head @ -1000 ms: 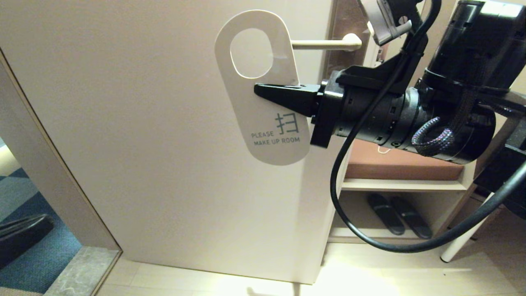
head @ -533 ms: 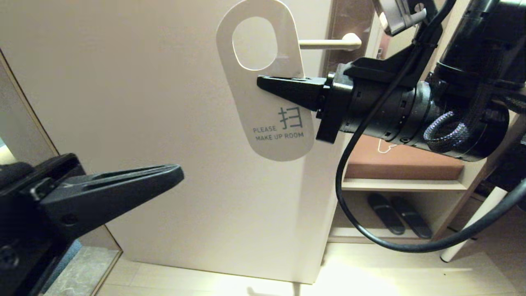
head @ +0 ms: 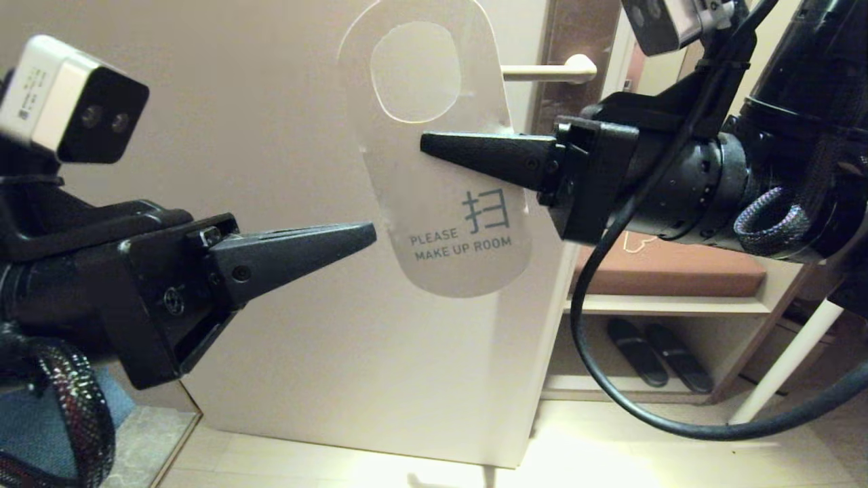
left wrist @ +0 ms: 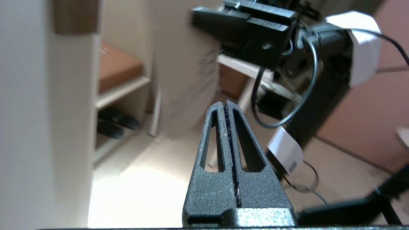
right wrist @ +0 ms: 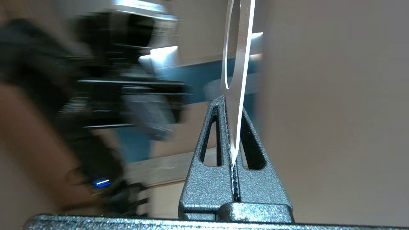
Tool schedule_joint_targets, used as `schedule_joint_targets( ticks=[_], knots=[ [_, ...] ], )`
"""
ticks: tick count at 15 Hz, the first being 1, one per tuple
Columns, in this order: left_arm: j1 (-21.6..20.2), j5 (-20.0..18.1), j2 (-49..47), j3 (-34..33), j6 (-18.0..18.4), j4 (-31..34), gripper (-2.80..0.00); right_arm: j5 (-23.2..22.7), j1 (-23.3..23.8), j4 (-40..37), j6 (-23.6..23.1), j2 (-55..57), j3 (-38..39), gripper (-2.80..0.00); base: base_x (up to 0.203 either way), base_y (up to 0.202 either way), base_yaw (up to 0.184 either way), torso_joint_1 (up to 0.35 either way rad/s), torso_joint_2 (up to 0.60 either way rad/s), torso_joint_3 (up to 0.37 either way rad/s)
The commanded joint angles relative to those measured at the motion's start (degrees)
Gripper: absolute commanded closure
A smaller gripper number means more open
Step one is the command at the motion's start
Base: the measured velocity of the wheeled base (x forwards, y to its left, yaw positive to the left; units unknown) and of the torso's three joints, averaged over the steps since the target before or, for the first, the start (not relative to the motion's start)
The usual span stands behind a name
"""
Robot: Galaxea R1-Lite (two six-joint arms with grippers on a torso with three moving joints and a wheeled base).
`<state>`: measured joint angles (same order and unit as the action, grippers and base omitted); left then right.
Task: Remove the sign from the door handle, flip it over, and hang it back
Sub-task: Hand it to the other hand
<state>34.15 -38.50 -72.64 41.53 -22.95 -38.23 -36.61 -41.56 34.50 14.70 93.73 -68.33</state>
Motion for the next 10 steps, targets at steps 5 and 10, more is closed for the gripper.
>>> schedule_joint_targets(
  ticks=[5, 10],
  knots=[
    [-0.66, -1.93, -3.21, -0.53, -5.60, -3.52, -2.80, -4.97, 0.90, 5.23, 5.76, 2.68, 0.23, 0.00, 0.000, 0.000, 0.000, 0.000, 0.00, 0.000],
    [-0.63, -1.93, -2.86, -4.68, -5.86, -3.54, -2.80, -11.27, 6.16, 11.23, 5.98, 3.60, 5.39, 0.00, 0.000, 0.000, 0.000, 0.000, 0.00, 0.000]
  ],
)
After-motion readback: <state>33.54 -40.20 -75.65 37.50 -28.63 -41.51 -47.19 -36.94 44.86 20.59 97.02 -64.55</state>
